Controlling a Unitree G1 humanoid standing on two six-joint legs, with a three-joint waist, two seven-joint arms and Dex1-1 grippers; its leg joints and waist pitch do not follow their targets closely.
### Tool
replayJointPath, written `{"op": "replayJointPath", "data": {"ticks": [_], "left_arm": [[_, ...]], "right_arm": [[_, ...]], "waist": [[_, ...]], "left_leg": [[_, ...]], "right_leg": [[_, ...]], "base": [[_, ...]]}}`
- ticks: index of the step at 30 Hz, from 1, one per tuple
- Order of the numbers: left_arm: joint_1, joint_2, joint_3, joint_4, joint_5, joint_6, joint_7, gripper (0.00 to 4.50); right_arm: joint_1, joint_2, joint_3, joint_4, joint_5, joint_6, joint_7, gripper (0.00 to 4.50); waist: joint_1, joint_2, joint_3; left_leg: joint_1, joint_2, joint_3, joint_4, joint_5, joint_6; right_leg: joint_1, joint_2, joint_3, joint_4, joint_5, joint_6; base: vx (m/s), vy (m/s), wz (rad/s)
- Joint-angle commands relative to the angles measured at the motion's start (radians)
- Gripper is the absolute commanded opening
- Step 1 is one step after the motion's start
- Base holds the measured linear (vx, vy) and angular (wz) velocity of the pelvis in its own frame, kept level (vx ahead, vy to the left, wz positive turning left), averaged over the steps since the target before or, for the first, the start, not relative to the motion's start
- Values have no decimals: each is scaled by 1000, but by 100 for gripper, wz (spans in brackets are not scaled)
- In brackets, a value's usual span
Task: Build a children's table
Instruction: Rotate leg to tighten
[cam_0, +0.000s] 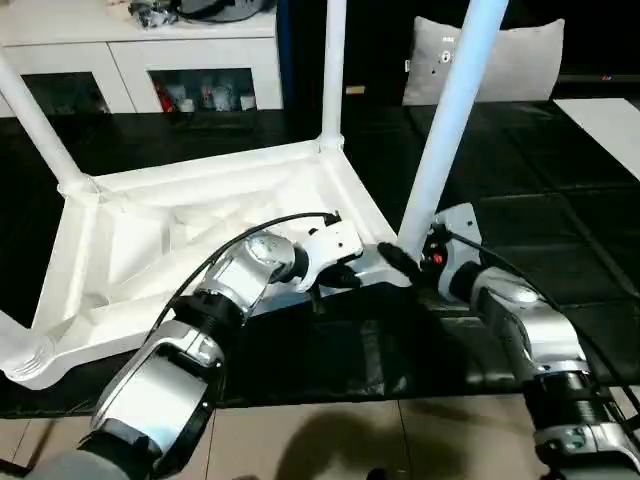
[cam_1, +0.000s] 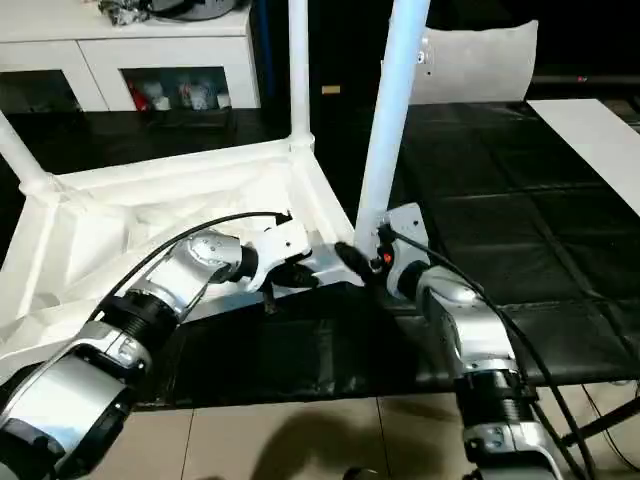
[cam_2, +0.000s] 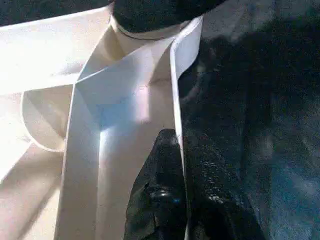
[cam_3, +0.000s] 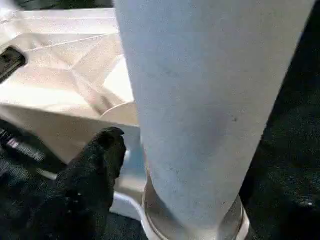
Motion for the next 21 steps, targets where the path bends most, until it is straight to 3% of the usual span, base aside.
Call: {"op": "replayJointPath", "data": {"ticks": [1,3,5,8,11,12,15,16,17,19,20,21], "left_arm": [[34,48,-37,-17,22,-80,-74,0],[43,65,-40,-21,21,-96,-101,0],[53,87,-42,-31,12,-129,-145,0],[77,129,-49,-67,-26,-219,-253,0],[90,143,-45,-89,-48,-238,-301,0],[97,150,-47,-102,-56,-244,-325,0],[123,182,-66,-153,-72,-270,-402,0],[136,193,-75,-173,-79,-269,-433,0],[137,194,-75,-174,-80,-269,-434,0],[160,209,-85,-214,-99,-264,-477,0],[166,211,-86,-227,-105,-261,-487,0],[167,211,-86,-228,-105,-261,-488,0]], "right_arm": [[22,-69,0,-44,31,-28,130,387],[28,-105,-1,-56,43,-42,188,401],[42,-150,8,-80,62,-56,272,431],[75,-243,59,-121,74,-65,430,436],[93,-286,85,-140,79,-67,515,436],[98,-299,92,-145,89,-63,551,410],[93,-314,101,-133,105,-63,607,389],[90,-320,111,-127,111,-64,632,389],[89,-320,111,-127,112,-64,633,365],[87,-317,123,-129,129,-71,672,359],[88,-317,127,-133,136,-66,685,357],[88,-317,127,-134,137,-65,687,337]], "waist": [[7,-12,-74],[10,-8,-72],[10,-11,-69],[17,-11,-69],[25,-12,-69],[26,-17,-70],[34,-12,-70],[40,-20,-71],[43,-17,-70],[50,-17,-71],[52,-24,-70],[54,-21,-70]], "left_leg": [[-4,46,-15,-64,-92,118],[-2,48,-16,-66,-102,117],[-1,45,-15,-66,-126,110],[-2,49,-14,-67,-130,118],[0,51,-13,-66,-131,115],[-1,51,-12,-67,-132,113],[2,57,-13,-68,-130,109],[2,59,-14,-69,-119,107],[3,60,-13,-69,-117,106],[4,58,-11,-68,-115,103],[4,58,-9,-69,-114,103],[3,58,-11,-69,-111,101]], "right_leg": [[75,-80,66,-56,-290,-129],[72,-79,66,-57,-302,-123],[72,-77,64,-64,-343,-108],[72,-77,64,-64,-361,-96],[68,-75,64,-63,-353,-104],[68,-76,64,-62,-355,-108],[65,-78,66,-59,-353,-115],[65,-80,70,-53,-343,-120],[64,-80,70,-54,-344,-120],[62,-81,71,-53,-346,-120],[62,-80,71,-55,-356,-116],[64,-82,71,-52,-357,-116]], "base": [[0,0,0],[0,0,0],[0,0,0],[0,0,0],[0,0,0],[0,0,0],[0,0,0],[0,0,0],[0,0,0],[0,0,0],[0,0,0],[0,0,0]]}}
